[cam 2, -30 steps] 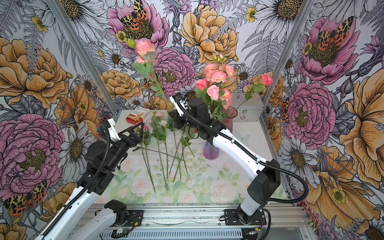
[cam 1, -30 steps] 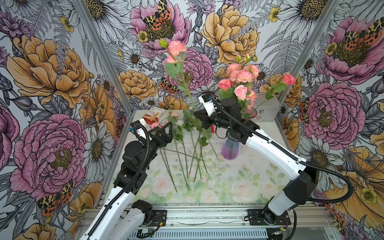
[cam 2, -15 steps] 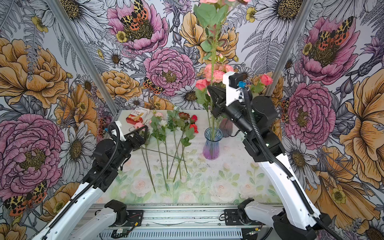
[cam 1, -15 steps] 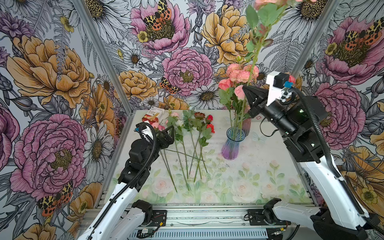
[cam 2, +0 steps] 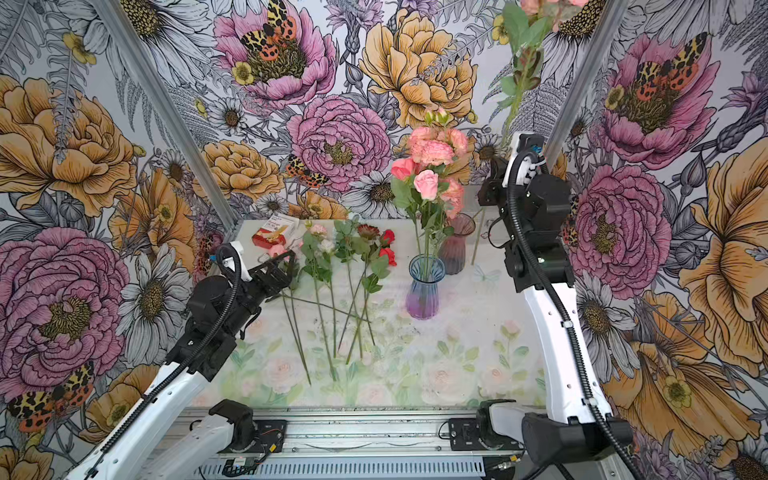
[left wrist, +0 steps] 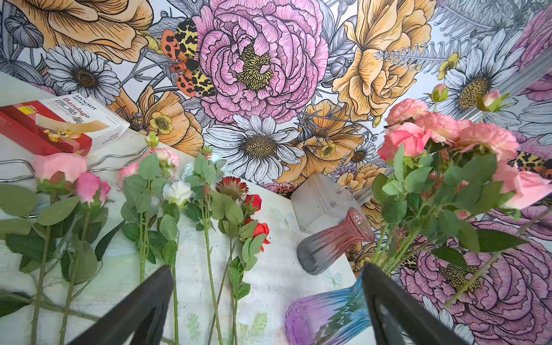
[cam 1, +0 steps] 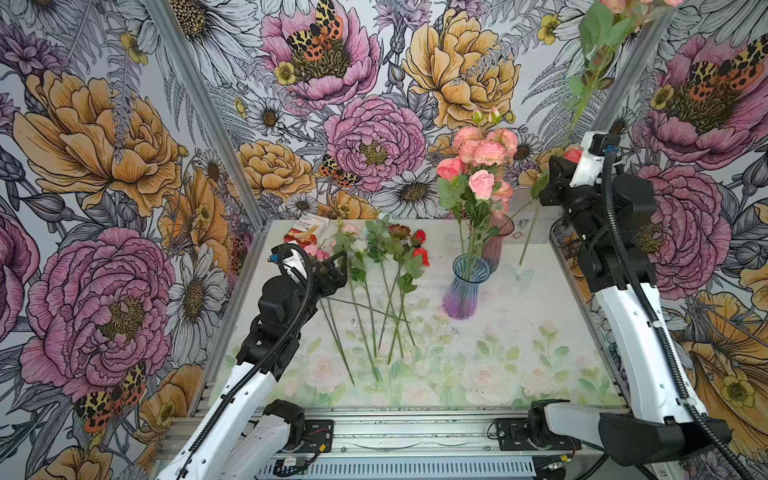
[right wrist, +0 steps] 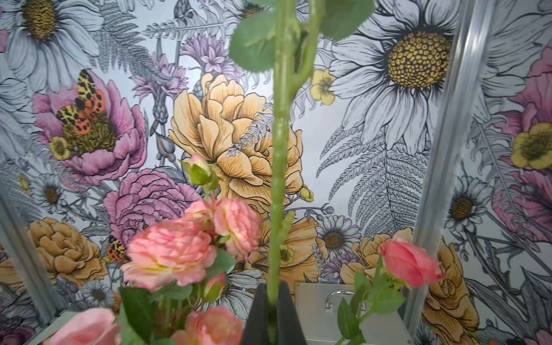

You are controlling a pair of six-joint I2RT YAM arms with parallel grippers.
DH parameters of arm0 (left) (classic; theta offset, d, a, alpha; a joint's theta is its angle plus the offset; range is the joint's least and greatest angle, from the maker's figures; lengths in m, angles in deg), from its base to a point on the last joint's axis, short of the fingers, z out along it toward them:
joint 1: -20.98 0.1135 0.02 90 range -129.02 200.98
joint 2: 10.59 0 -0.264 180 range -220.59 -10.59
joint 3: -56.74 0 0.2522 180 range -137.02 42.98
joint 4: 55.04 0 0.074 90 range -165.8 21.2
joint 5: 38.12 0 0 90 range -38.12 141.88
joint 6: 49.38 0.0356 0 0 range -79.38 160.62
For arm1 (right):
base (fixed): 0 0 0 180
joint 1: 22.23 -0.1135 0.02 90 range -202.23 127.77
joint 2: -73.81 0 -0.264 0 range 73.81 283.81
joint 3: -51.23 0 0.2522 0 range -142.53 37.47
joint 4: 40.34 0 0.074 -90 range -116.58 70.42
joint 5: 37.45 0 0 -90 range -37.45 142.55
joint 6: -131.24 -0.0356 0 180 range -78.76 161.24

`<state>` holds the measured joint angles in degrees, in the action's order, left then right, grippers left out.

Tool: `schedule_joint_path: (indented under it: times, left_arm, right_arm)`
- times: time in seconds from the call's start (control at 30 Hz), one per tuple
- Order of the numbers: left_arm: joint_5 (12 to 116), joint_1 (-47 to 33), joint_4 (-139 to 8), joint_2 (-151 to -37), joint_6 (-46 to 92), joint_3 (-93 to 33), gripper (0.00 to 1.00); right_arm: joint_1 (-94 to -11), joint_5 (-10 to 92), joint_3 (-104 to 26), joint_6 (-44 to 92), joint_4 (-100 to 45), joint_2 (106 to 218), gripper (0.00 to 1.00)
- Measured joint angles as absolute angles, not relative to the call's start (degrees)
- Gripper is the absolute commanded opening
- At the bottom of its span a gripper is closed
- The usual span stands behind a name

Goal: Place the pink flowers into the vase
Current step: Place the flower in the vase.

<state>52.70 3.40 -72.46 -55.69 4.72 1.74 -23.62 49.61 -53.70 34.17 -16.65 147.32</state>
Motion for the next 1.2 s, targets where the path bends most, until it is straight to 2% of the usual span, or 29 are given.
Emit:
schedule_joint_path:
  times: [0.37, 0.83, 1.2]
  left_arm:
    - [55.36, 5.61, -72.46, -58.35, 4.78, 2.22, 0.99]
    - [57.86, 5.89, -71.50, -64.87, 4.50, 3.69, 0.99]
    - [58.10, 5.89, -70.65, -65.22, 4.52, 3.69, 0.99]
  right_arm:
    - [-18.27, 48.50, -54.73, 29.87, -33.65, 161.97, 0.00]
    - [-18.57, 45.15, -63.71, 28.84, -39.35, 171.04, 0.00]
    - [-19.23, 43.71, -62.43, 28.64, -44.93, 178.71, 0.00]
